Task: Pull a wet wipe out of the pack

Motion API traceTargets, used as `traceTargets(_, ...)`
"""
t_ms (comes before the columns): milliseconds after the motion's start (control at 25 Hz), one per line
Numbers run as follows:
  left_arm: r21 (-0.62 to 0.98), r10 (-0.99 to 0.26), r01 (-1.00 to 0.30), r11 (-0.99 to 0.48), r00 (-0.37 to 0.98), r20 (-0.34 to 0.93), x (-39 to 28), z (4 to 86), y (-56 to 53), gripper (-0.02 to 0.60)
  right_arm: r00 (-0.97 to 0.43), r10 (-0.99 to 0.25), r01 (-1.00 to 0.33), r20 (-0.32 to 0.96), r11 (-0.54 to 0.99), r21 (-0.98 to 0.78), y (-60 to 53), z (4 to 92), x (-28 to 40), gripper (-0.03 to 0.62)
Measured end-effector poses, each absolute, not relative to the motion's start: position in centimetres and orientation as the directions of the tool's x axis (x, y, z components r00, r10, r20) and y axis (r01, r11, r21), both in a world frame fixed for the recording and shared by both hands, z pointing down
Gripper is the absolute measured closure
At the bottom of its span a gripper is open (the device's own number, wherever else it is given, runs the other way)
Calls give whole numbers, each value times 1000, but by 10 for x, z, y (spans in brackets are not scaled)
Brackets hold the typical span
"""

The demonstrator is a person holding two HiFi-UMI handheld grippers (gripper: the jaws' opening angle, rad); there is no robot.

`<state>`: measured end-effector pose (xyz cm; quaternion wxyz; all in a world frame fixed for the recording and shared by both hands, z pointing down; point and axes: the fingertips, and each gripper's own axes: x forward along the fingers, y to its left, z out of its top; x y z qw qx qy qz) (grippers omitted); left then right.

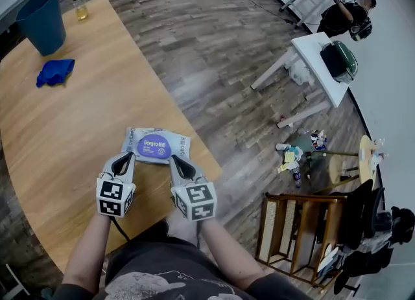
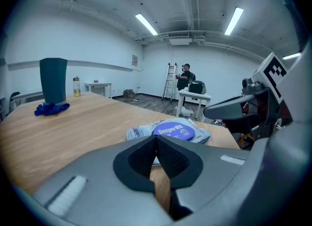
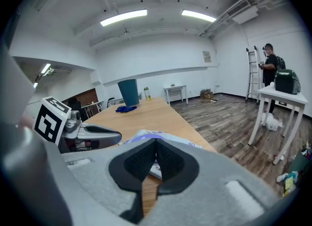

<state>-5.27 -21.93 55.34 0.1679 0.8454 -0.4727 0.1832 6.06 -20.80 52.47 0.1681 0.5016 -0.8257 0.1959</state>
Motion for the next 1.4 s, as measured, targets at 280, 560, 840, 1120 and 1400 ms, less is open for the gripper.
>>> traceTargets(280,109,-710,-864,-491,469,525,-47,577,-228,563,-445,-735,-883,512,455,-116,-226,535,58,602)
traceTargets(560,78,-670,-861,-503,445,594,-46,589,-233,563,-451,-706,-872,546,480,-98,-234,545,57,602)
traceTargets(840,129,-629,-864,-487,449,634,-45,593,-233,565,-487,-657,-824,576,564,-54,-237,548,44,543)
traceTargets(1120,149,-594,-868,-473,439,674,-46,598,-232,565,-539,-529,-689,655,724,17,-233,561,20,372)
traceTargets(1400,166,-584,-866,-473,449,677,-45,597,-232,565,-499,-456,-556,737,821,131,-232,580,4,284)
